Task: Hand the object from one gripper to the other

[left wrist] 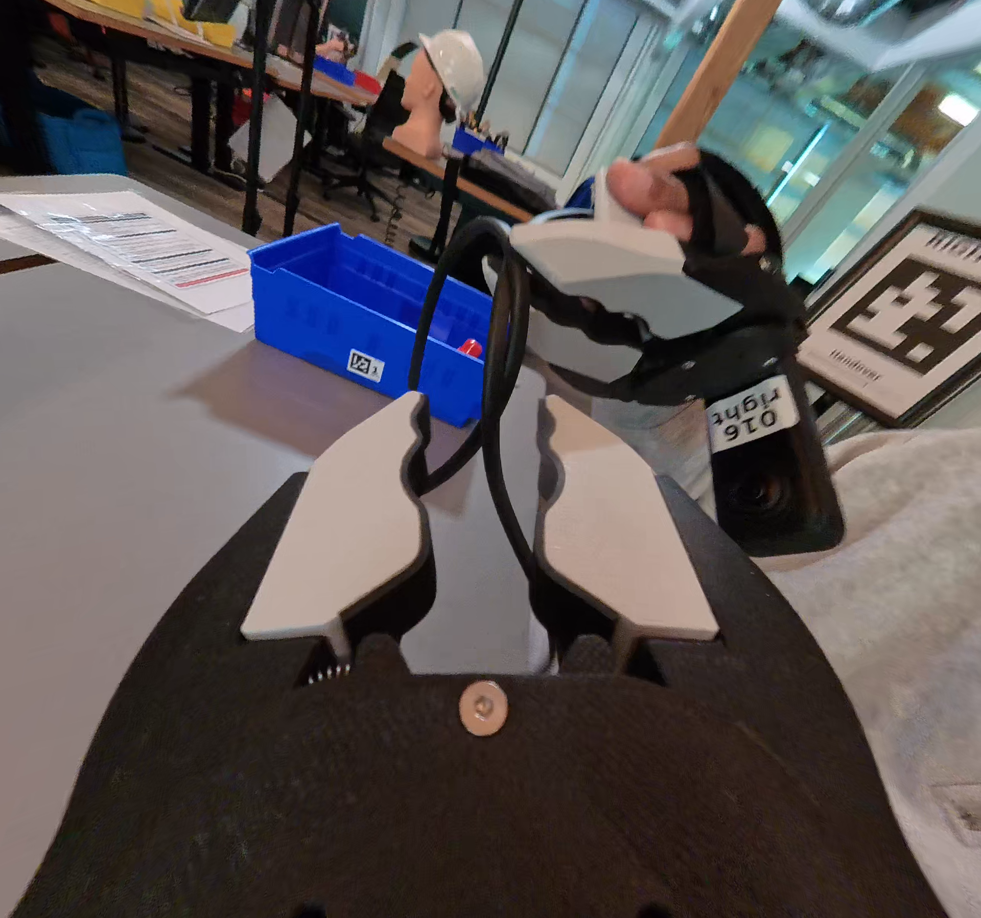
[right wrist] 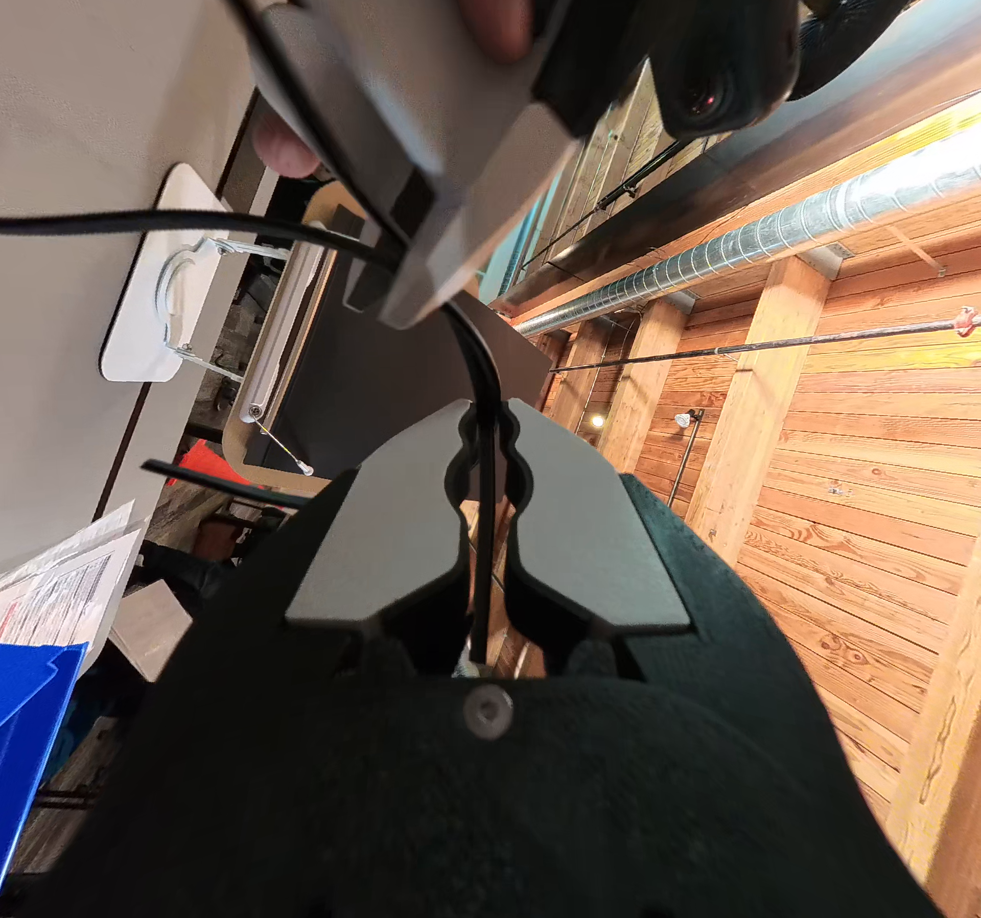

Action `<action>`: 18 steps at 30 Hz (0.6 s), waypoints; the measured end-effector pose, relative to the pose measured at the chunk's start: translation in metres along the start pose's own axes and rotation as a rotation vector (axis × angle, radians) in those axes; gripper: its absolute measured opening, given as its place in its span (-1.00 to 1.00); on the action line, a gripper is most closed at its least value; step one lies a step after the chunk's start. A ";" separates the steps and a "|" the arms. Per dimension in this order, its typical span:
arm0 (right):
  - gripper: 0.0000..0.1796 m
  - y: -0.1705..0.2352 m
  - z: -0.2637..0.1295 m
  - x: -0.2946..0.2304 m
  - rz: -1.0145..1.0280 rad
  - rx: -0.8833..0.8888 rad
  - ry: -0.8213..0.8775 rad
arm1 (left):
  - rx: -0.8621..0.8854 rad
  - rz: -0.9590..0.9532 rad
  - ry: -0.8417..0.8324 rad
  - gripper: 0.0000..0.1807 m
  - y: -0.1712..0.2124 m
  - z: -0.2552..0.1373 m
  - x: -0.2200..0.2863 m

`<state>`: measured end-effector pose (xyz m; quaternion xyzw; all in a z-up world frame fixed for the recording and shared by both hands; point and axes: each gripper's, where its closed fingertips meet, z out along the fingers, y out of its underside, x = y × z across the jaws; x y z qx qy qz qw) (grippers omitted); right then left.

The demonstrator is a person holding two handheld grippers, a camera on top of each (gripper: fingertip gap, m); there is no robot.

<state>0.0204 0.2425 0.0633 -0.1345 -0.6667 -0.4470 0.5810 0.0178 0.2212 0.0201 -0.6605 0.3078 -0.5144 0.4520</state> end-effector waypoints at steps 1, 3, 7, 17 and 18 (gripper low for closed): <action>-0.91 0.000 0.000 0.001 0.002 0.000 0.000 | -0.015 0.035 -0.014 -0.70 0.003 0.003 0.001; -0.91 0.001 -0.001 0.002 0.000 -0.001 0.001 | -0.019 0.089 -0.026 -0.92 0.005 0.006 0.003; -0.91 0.003 -0.002 0.003 0.010 0.001 -0.003 | -0.028 0.102 -0.012 -0.95 0.005 0.007 0.008; -0.91 0.003 -0.002 0.004 0.024 -0.012 -0.007 | -0.006 0.103 0.009 -0.94 0.001 0.005 0.011; -0.91 0.002 -0.002 0.004 0.027 -0.011 -0.006 | 0.000 0.098 0.014 -0.94 0.000 0.004 0.011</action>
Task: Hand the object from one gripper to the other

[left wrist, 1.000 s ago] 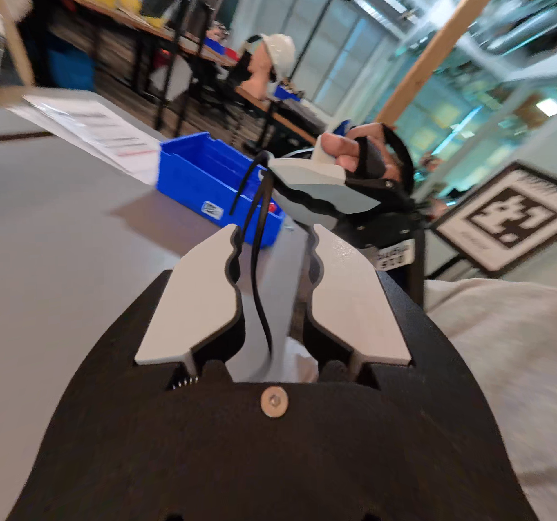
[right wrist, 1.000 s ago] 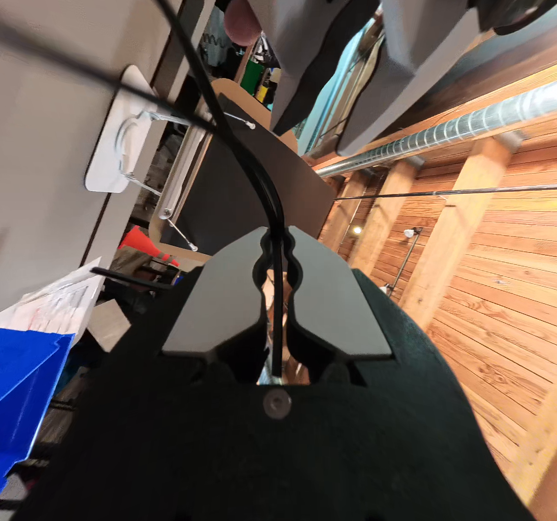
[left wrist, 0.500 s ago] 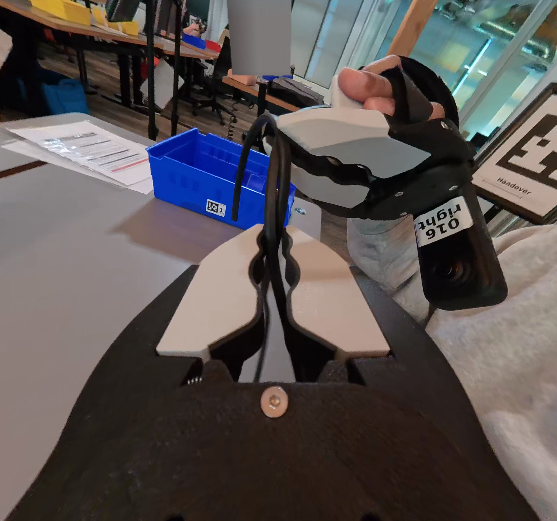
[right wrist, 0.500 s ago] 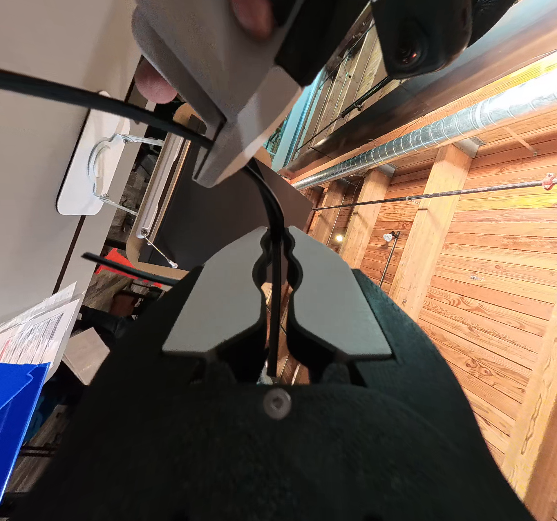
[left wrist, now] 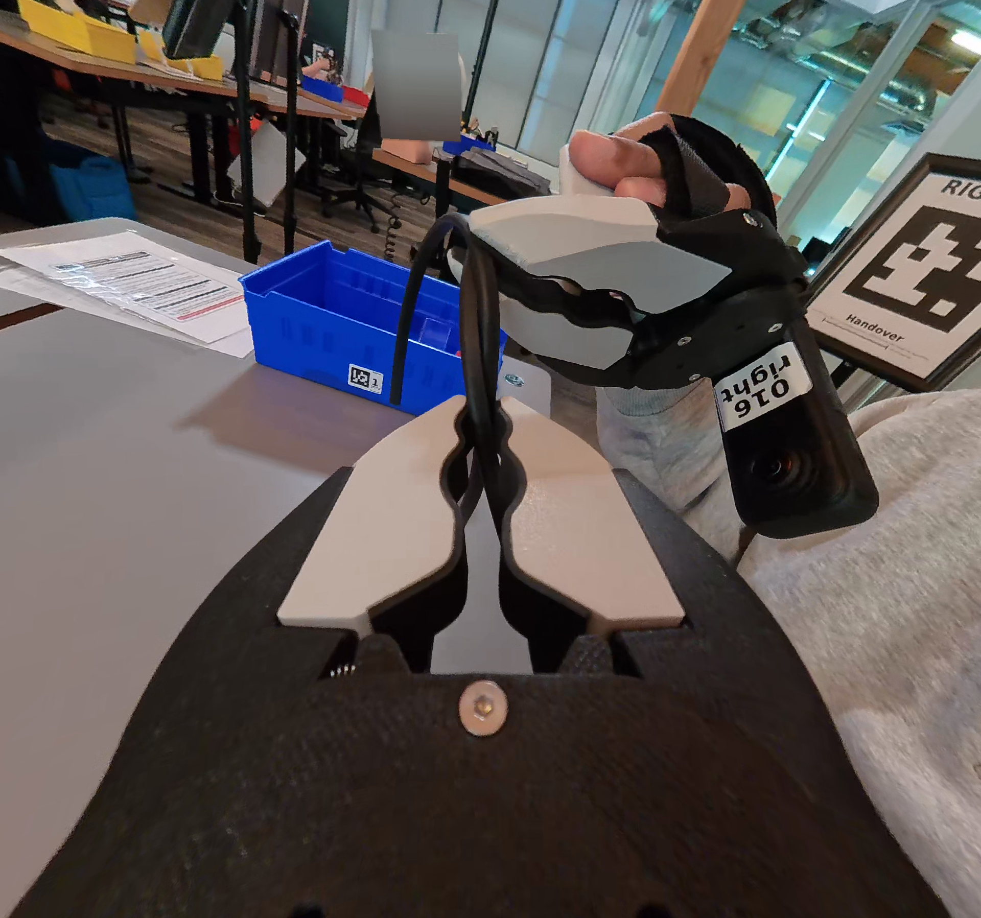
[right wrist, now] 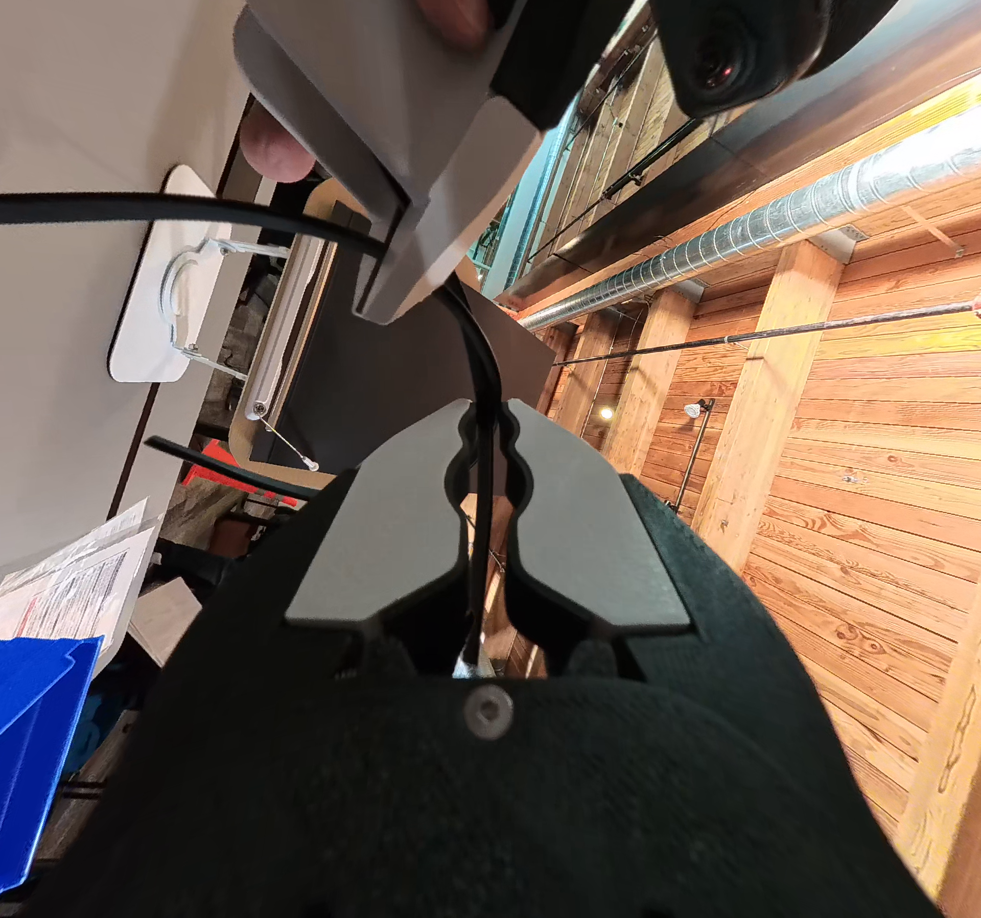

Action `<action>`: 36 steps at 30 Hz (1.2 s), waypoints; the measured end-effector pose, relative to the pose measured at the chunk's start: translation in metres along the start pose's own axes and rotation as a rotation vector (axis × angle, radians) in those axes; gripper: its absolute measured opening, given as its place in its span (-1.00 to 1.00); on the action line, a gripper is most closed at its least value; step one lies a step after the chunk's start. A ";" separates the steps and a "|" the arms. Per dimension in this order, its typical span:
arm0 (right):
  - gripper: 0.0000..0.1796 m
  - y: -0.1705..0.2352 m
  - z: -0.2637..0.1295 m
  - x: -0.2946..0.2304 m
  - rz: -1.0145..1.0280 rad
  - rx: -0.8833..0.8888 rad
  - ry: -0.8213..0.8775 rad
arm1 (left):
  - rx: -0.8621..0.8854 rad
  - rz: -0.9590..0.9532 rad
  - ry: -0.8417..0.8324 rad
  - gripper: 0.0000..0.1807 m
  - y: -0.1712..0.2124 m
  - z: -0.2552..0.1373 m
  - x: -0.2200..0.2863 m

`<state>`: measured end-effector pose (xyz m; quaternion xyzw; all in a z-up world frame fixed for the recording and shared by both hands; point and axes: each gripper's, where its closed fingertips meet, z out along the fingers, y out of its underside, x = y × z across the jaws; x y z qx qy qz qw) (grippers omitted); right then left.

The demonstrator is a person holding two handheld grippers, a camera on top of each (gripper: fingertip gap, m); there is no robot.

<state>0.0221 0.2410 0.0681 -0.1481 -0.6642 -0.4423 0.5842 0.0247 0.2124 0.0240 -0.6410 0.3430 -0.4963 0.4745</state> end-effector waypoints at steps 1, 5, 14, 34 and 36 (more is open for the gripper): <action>-0.91 0.000 0.000 0.001 0.002 0.002 0.003 | 0.004 -0.008 0.008 -0.94 -0.001 -0.001 0.000; -0.90 0.000 0.000 0.002 0.013 0.001 0.004 | 0.029 -0.012 0.030 -0.95 -0.004 -0.003 0.002; -0.47 0.008 0.014 -0.012 0.204 -0.025 -0.072 | 0.053 -0.094 -0.042 -0.95 -0.009 -0.012 -0.017; 0.62 -0.091 0.056 -0.031 1.902 0.557 -0.320 | 0.453 -0.086 -0.311 -0.95 -0.077 -0.101 -0.058; 0.63 -0.110 0.059 -0.042 1.929 0.543 -0.379 | 0.468 -0.084 -0.311 -0.95 -0.078 -0.101 -0.056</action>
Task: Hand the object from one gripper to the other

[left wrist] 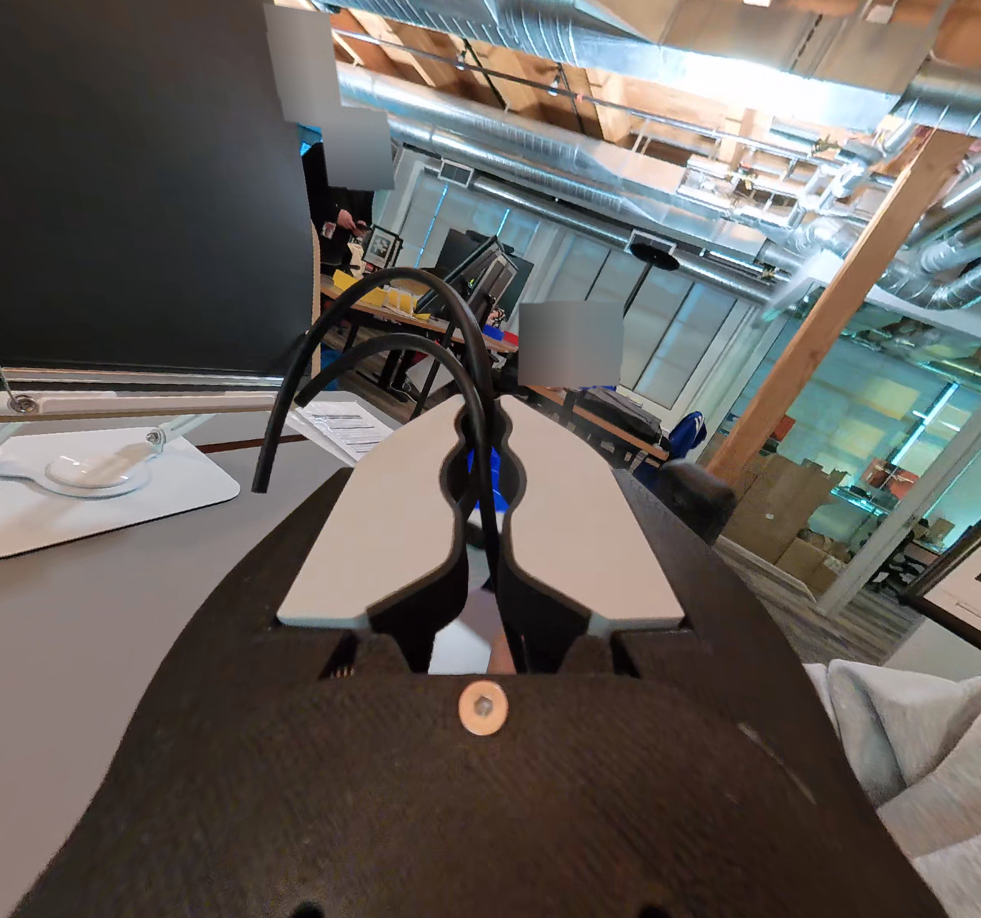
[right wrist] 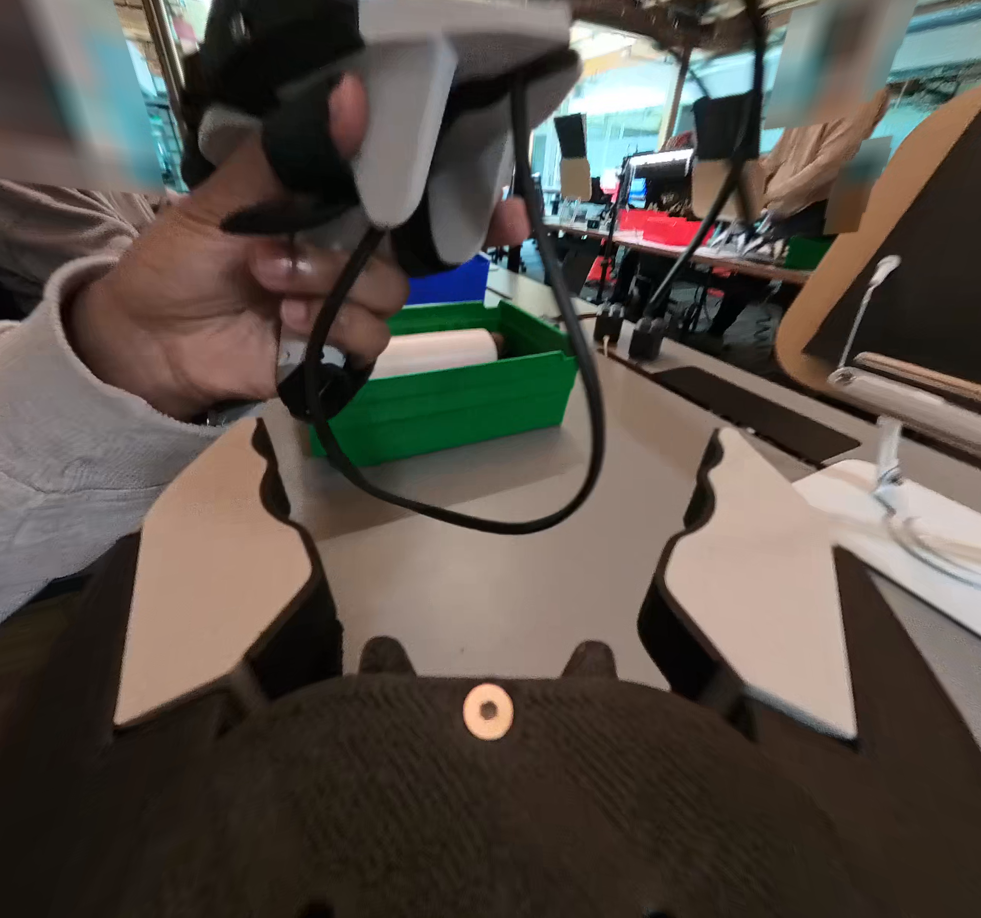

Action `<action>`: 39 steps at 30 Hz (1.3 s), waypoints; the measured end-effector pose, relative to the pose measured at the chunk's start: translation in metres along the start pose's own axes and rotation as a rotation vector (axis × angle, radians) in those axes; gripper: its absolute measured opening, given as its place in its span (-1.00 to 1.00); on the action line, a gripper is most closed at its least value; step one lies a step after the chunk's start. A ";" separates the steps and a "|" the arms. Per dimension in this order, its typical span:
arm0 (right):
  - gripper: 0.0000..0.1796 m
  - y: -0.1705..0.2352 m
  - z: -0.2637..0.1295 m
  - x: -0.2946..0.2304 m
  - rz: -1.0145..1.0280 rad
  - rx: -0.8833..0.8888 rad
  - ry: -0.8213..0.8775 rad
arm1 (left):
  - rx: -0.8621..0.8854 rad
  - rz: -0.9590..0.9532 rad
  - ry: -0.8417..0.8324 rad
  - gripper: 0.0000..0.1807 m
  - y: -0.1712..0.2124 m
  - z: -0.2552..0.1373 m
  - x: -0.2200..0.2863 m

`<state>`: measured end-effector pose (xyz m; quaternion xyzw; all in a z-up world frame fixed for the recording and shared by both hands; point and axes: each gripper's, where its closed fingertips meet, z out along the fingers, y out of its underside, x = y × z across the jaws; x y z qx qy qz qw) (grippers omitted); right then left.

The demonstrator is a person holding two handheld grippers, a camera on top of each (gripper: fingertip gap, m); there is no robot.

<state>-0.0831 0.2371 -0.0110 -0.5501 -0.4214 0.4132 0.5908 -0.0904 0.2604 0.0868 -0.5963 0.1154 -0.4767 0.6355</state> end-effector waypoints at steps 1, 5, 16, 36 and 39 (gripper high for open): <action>0.63 0.006 0.004 -0.005 0.003 -0.021 -0.004 | 0.005 -0.004 0.005 -0.95 0.000 0.001 0.002; 0.54 0.021 0.011 -0.022 -0.059 -0.081 -0.027 | 0.009 -0.032 0.030 -0.95 0.005 0.005 0.010; -0.71 0.026 0.002 -0.025 -0.231 -0.123 0.010 | 0.027 -0.065 0.049 -0.95 0.006 0.008 0.019; -0.95 0.001 -0.013 -0.012 -0.148 -0.057 -0.047 | -0.013 -0.104 -0.096 -0.36 0.005 0.003 -0.018; -0.95 -0.010 -0.019 0.000 -0.137 -0.042 -0.026 | -0.014 -0.106 -0.156 -0.12 0.005 0.001 -0.031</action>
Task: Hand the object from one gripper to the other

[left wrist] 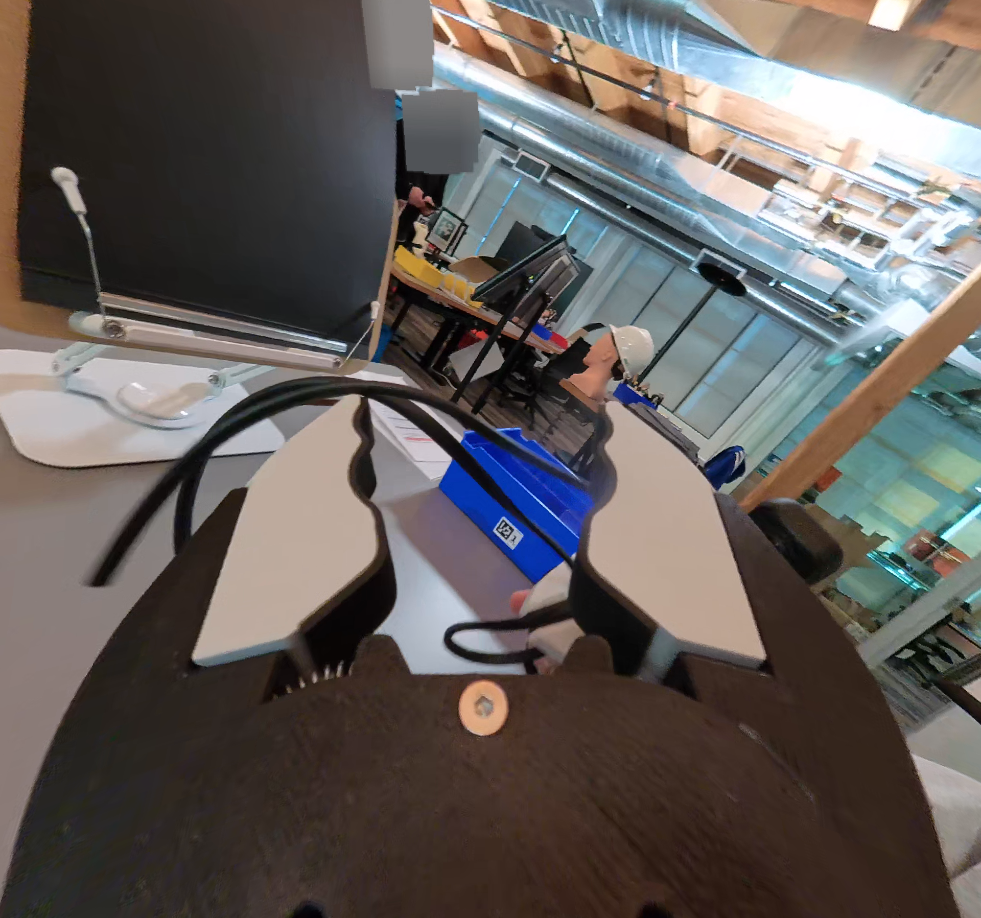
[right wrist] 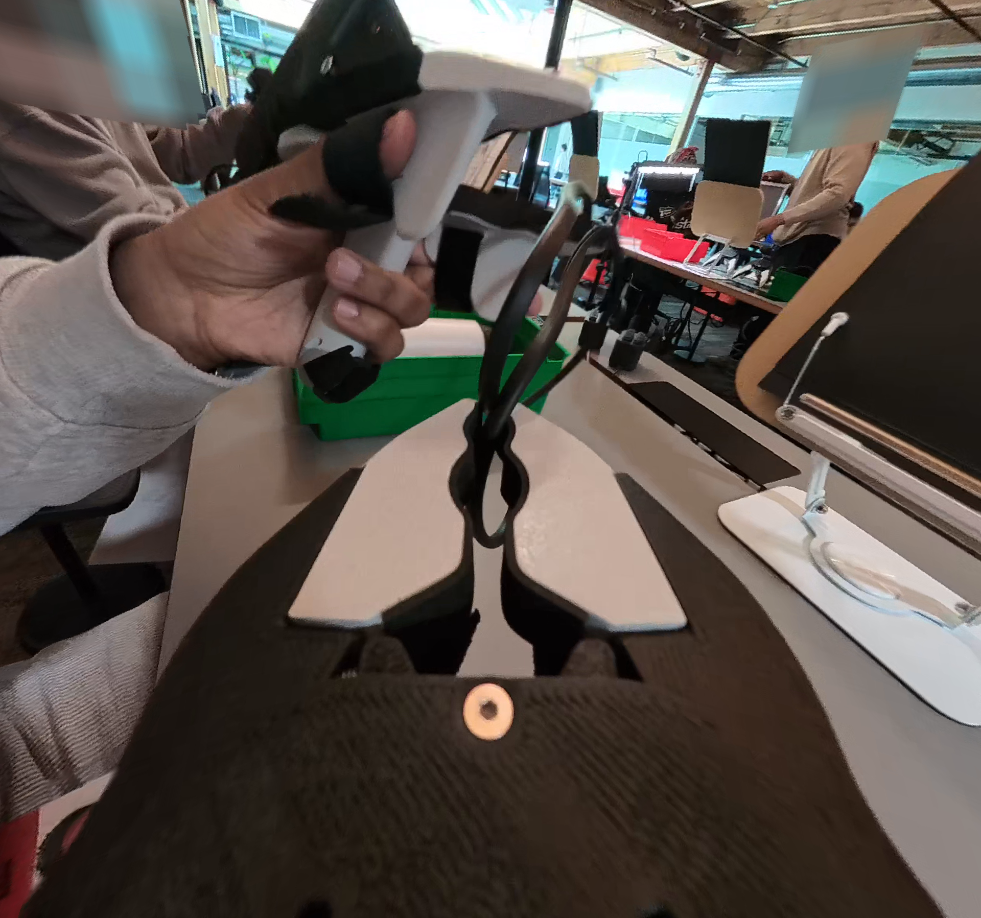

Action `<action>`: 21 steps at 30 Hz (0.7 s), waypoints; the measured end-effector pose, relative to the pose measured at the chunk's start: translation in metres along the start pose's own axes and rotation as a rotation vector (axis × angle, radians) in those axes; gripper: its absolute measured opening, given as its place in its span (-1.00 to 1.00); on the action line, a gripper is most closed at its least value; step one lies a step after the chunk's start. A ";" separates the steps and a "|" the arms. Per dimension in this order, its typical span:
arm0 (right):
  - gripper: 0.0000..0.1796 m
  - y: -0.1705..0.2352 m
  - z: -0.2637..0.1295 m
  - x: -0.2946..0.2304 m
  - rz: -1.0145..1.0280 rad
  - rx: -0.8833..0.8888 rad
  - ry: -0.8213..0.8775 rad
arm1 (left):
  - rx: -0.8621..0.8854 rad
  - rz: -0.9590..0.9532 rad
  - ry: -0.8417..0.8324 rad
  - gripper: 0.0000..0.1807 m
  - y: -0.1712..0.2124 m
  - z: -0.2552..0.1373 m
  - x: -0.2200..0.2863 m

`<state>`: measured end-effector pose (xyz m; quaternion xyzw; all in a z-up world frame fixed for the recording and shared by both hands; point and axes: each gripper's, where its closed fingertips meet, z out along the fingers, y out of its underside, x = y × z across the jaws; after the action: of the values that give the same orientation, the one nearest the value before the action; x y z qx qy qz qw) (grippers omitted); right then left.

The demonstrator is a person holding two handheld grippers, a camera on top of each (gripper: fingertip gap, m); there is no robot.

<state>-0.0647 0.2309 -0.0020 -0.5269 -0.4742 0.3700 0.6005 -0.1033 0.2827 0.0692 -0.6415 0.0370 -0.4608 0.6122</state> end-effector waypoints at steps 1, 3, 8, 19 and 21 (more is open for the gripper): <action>-0.95 -0.004 -0.003 0.005 0.015 0.008 0.005 | -0.008 -0.002 -0.013 -0.07 0.001 0.000 -0.003; -0.95 -0.012 -0.010 0.015 0.057 0.032 0.012 | -0.011 -0.004 -0.031 -0.02 0.000 0.000 -0.007; -0.95 -0.032 -0.029 0.039 0.179 0.094 0.012 | 0.006 -0.036 -0.059 -0.01 -0.007 -0.006 -0.020; -0.95 -0.056 -0.056 0.068 0.286 0.092 -0.004 | -0.019 -0.008 0.098 -0.39 0.000 -0.001 0.005; -0.95 -0.063 -0.061 0.070 0.335 0.133 -0.021 | -0.110 0.041 0.158 -0.53 0.021 0.007 0.020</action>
<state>0.0101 0.2694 0.0728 -0.5540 -0.3604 0.5007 0.5590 -0.0765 0.2709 0.0643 -0.6348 0.1235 -0.4948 0.5804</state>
